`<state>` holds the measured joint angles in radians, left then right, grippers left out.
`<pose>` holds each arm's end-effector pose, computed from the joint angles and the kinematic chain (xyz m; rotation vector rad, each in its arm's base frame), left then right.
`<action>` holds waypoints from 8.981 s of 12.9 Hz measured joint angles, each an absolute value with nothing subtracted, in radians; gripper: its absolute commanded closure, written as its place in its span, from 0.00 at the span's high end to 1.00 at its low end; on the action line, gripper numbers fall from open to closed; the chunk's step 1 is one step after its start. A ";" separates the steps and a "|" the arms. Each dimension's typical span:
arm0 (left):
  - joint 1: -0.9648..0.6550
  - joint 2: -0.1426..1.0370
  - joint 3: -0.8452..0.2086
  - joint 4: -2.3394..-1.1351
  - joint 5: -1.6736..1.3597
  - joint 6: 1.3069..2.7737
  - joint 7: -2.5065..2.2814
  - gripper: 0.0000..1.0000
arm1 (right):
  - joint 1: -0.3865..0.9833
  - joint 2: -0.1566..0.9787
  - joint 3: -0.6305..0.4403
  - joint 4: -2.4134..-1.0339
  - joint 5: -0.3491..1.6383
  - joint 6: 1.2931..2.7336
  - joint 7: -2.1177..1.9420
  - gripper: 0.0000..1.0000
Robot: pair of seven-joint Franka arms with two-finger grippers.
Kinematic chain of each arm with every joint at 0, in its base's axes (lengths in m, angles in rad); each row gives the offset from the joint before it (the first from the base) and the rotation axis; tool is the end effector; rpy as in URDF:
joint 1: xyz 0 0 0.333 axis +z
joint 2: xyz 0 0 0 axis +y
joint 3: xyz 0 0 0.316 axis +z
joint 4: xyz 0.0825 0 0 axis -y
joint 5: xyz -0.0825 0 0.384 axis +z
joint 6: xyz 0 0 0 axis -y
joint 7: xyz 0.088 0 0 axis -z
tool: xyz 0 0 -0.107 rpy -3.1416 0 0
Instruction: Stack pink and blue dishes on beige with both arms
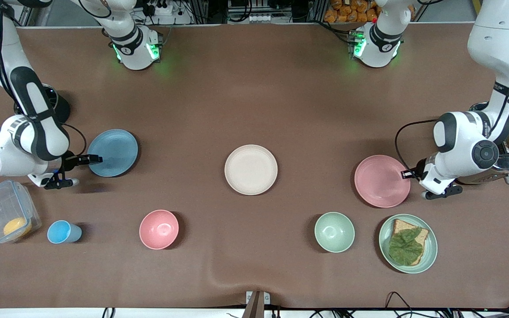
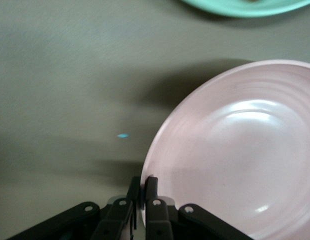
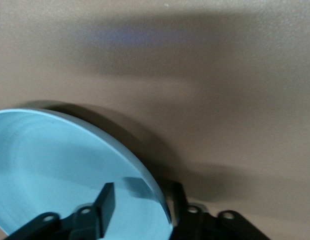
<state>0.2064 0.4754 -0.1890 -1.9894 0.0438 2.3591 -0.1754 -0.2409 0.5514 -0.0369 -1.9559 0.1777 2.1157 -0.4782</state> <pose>0.5998 0.0134 0.2176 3.0758 0.2722 -0.1555 0.5512 -0.1489 0.1665 -2.8555 -0.1139 0.4641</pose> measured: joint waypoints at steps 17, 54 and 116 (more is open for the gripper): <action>-0.076 0.467 -0.556 -1.858 0.042 2.319 -0.762 0.00 | -0.239 0.556 -0.026 -1.829 0.198 1.912 -0.489 0.00; 0.185 0.222 -0.541 -1.660 0.112 1.941 -0.559 1.00 | 0.163 0.573 -0.005 -1.562 0.445 1.611 0.136 0.00; -0.037 0.047 -0.117 -1.513 0.030 1.557 -0.100 1.00 | 0.027 0.082 -0.095 -1.460 0.025 1.451 0.097 1.00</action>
<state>-0.0371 0.0467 -0.1166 -1.5134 0.0302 1.5568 -0.0999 0.0265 0.0816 -0.0946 -1.4599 0.0246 1.4510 0.0971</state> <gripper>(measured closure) 0.000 0.000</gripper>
